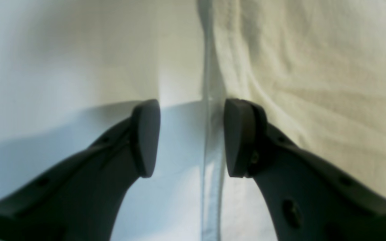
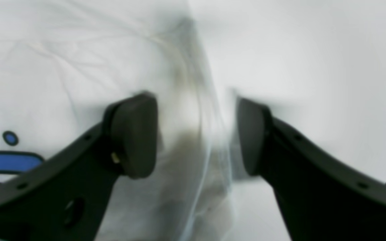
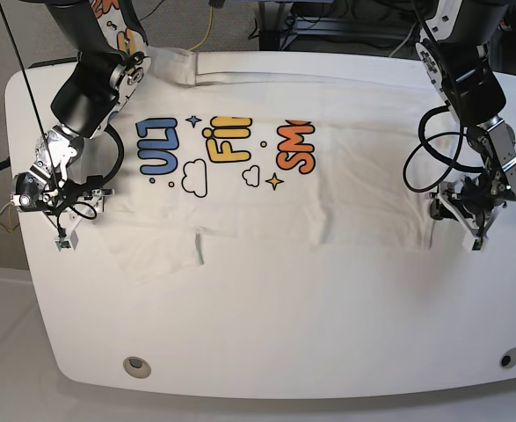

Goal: Fold the T-shirt properly
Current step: 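Move both grippers outward to the shirt's side edges near the hem, then lower both grippers and close them on the shirt's side edges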

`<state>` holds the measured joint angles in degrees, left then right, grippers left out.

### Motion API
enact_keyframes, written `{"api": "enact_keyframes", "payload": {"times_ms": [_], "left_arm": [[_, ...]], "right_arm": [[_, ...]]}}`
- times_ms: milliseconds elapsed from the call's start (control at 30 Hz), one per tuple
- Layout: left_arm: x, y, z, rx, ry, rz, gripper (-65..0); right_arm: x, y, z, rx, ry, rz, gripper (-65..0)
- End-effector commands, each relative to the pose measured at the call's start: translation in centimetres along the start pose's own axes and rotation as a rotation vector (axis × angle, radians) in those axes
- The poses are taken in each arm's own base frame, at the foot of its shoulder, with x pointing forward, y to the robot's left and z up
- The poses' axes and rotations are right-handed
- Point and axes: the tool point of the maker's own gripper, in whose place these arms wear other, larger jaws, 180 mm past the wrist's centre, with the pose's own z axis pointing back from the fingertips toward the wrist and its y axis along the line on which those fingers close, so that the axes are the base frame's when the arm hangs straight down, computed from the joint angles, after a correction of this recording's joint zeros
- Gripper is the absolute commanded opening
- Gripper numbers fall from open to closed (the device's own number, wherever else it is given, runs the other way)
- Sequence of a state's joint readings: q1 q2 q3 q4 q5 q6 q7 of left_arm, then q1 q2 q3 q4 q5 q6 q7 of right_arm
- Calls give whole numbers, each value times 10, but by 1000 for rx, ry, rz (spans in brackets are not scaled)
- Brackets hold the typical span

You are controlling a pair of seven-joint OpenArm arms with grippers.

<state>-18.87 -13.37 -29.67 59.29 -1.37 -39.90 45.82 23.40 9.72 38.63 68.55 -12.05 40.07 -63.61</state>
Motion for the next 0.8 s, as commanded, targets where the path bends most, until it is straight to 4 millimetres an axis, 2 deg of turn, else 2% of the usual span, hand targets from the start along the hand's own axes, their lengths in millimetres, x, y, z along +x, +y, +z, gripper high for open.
{"api": "enact_keyframes", "payload": {"times_ms": [0, 133, 233, 500, 767], "left_arm": [[28, 8, 8, 18, -58, -15, -357], [30, 9, 9, 21, -58, -17, -358], [33, 19, 19, 53, -52, -36, -358], [55, 24, 36, 97, -83, -76, -358], [62, 26, 38, 101, -95, -78, -358]], "right_arm": [[19, -9, 10, -22, -51, 1, -259], [18, -1, 7, -10, -48, 3, -259], [18, -1, 7, -9, -47, 3, -259], [18, 0, 7, -8, -48, 4, -259], [19, 1, 6, -3, -51, 3, -259]]}}
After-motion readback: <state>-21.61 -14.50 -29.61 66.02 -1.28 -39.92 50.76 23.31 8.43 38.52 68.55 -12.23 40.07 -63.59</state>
